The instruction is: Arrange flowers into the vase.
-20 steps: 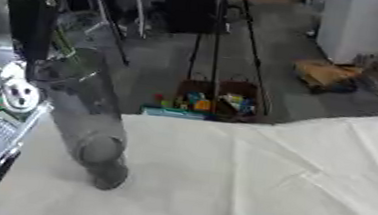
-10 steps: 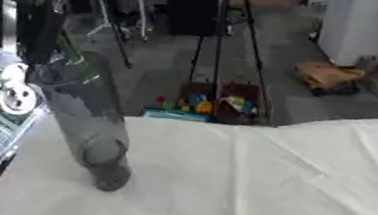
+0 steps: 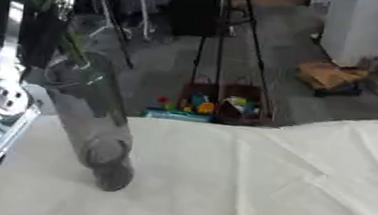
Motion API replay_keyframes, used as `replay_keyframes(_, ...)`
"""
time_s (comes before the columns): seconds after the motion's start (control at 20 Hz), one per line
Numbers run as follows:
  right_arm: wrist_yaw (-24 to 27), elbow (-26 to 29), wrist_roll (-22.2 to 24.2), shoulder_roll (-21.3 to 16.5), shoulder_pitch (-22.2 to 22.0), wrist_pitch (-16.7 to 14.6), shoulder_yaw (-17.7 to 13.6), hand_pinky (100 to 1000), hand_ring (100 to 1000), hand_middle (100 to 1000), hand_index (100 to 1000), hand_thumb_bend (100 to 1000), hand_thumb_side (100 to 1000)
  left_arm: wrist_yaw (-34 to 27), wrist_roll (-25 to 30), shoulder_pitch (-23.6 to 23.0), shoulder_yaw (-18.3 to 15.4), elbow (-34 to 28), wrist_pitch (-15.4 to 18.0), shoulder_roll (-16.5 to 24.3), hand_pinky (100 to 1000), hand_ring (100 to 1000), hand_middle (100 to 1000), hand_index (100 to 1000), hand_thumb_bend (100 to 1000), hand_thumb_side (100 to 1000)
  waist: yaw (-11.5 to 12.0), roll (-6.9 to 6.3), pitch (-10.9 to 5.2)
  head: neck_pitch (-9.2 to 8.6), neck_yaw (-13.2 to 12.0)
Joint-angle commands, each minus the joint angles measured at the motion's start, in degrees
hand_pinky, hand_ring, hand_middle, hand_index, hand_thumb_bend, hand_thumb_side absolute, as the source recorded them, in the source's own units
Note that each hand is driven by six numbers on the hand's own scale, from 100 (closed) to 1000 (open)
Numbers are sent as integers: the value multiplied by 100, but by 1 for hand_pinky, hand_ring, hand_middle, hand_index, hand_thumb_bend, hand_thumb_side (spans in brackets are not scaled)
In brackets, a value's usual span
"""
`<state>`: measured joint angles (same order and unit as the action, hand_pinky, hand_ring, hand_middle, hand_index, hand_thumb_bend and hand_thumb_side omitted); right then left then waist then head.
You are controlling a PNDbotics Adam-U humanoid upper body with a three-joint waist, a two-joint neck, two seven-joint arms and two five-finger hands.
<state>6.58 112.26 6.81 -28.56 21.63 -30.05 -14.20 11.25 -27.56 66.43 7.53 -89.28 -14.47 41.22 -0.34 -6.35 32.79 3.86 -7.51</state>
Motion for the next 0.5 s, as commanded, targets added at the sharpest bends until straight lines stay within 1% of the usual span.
replay_keyframes(0.05, -34, -85, -16, 119, -5, 19, 25, 621, 850, 446, 798, 100, 870, 91, 192, 32, -65, -191, -81, 304, 605, 902, 827, 613, 100, 915, 118, -109, -85, -22, 12)
replay_keyframes(0.5, -40, -65, -41, 133, -17, 34, 21, 621, 850, 448, 798, 100, 869, 305, 783, -82, -52, -324, -251, 415, 651, 944, 872, 686, 100, 926, 144, -101, -103, -34, 22)
